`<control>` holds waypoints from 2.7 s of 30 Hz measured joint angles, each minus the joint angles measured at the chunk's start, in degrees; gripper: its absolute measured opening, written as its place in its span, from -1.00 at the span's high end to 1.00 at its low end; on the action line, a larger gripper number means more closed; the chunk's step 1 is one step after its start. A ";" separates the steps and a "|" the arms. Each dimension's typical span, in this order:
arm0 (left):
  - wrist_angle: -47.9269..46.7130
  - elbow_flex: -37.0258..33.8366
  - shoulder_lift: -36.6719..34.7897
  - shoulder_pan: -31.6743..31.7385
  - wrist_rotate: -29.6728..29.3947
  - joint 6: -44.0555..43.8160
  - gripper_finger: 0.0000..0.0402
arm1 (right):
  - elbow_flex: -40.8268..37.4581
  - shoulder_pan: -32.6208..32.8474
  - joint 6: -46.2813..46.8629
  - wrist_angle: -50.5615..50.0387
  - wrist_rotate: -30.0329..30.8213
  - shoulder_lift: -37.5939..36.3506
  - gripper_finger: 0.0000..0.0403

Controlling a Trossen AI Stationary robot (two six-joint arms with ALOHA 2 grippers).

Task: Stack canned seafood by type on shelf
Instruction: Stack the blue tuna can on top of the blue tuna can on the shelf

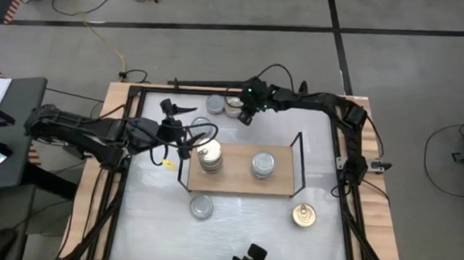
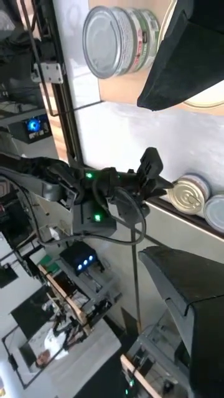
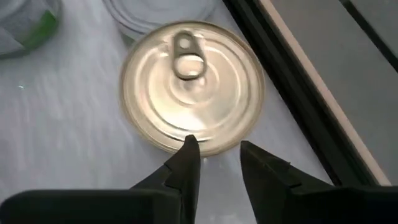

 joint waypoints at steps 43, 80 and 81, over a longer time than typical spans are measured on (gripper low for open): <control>-3.73 0.00 0.00 1.63 4.91 -3.37 -0.80 | 1.40 10.97 -38.89 -15.33 2.45 -8.74 -0.75; -10.23 0.00 0.02 1.54 7.37 -9.12 -0.80 | 31.33 9.97 -44.43 -42.34 5.14 11.25 -0.88; -10.71 0.00 0.02 1.54 7.40 -9.22 -0.80 | 31.33 9.67 -44.39 -42.38 5.14 11.37 -0.88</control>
